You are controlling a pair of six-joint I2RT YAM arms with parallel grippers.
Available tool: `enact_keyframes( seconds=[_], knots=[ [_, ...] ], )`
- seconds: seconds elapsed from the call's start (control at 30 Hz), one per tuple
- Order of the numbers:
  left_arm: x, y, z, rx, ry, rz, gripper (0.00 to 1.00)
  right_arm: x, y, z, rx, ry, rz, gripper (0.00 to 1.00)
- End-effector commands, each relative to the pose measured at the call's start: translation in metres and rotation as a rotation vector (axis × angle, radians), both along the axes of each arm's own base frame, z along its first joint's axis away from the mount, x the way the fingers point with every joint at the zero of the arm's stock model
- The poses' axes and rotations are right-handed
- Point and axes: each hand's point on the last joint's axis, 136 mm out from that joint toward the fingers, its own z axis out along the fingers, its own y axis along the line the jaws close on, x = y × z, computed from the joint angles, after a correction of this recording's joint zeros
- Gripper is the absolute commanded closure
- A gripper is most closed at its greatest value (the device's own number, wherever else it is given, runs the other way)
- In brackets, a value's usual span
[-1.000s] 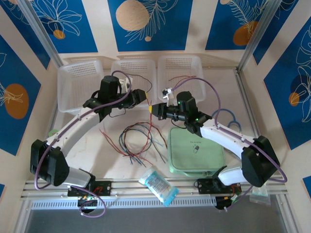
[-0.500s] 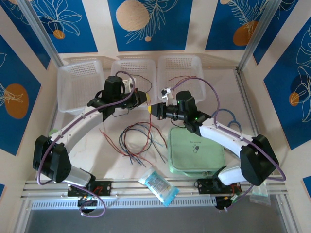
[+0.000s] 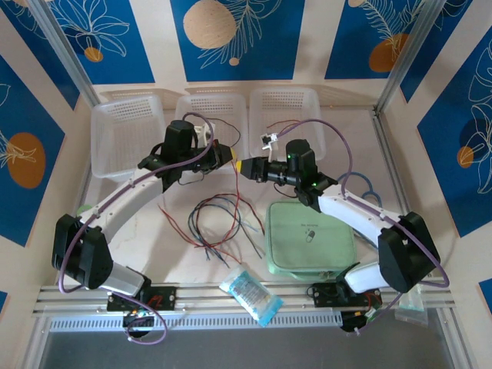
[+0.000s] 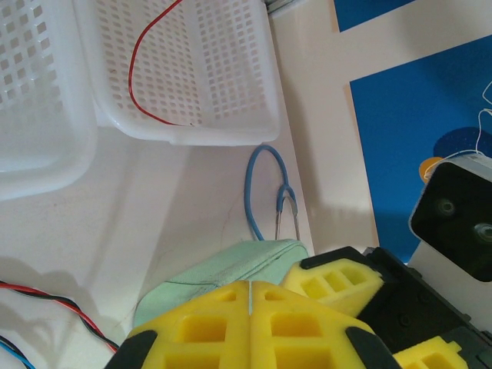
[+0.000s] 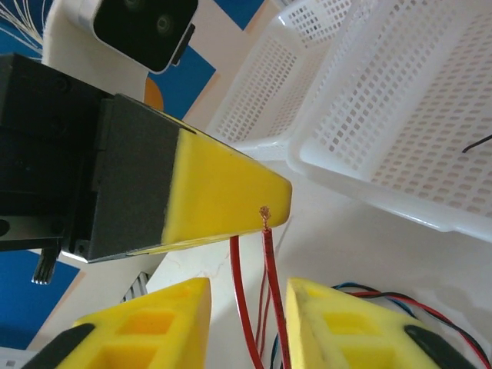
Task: Untangle the cables
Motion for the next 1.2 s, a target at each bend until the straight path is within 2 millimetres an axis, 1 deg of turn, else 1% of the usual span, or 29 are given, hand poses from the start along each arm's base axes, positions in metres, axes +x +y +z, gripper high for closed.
enact_keyframes(
  seconds=[0.0, 0.37, 0.57, 0.63, 0.73, 0.8, 0.93, 1.0, 1.03, 1.17],
  knots=[
    [-0.003, -0.002, 0.025, -0.015, -0.062, -0.012, 1.00, 0.005, 0.006, 0.009, 0.032, 0.005, 0.028, 0.66],
    [-0.005, -0.001, 0.027, -0.012, -0.064, -0.013, 1.00, 0.011, 0.012, 0.004, 0.034, 0.021, 0.041, 0.65],
    [-0.005, -0.001, 0.029, -0.015, -0.065, -0.016, 1.00, 0.017, 0.016, -0.004, 0.037, 0.046, 0.042, 0.65],
    [-0.005, -0.001, 0.030, -0.015, -0.068, -0.016, 1.00, 0.020, 0.016, -0.006, 0.035, 0.050, 0.034, 0.66],
    [-0.006, 0.000, 0.032, -0.015, -0.071, -0.014, 1.00, 0.021, 0.019, -0.005, 0.042, 0.049, 0.042, 0.70],
    [-0.006, 0.000, 0.033, -0.014, -0.073, -0.015, 1.00, 0.022, 0.020, -0.006, 0.043, 0.053, 0.050, 0.74],
    [-0.007, 0.001, 0.036, -0.010, -0.079, -0.014, 1.00, 0.021, 0.019, -0.004, 0.042, 0.052, 0.045, 0.90],
    [-0.007, 0.003, 0.038, -0.001, -0.087, -0.012, 1.00, 0.021, 0.014, -0.001, 0.032, 0.043, 0.023, 0.98],
    [-0.007, 0.003, 0.041, 0.003, -0.094, -0.013, 1.00, 0.021, 0.010, 0.001, 0.026, 0.034, 0.007, 1.00],
    [-0.007, 0.010, 0.054, 0.027, -0.126, -0.010, 1.00, 0.025, -0.012, 0.016, 0.002, -0.014, -0.062, 1.00]
  ],
)
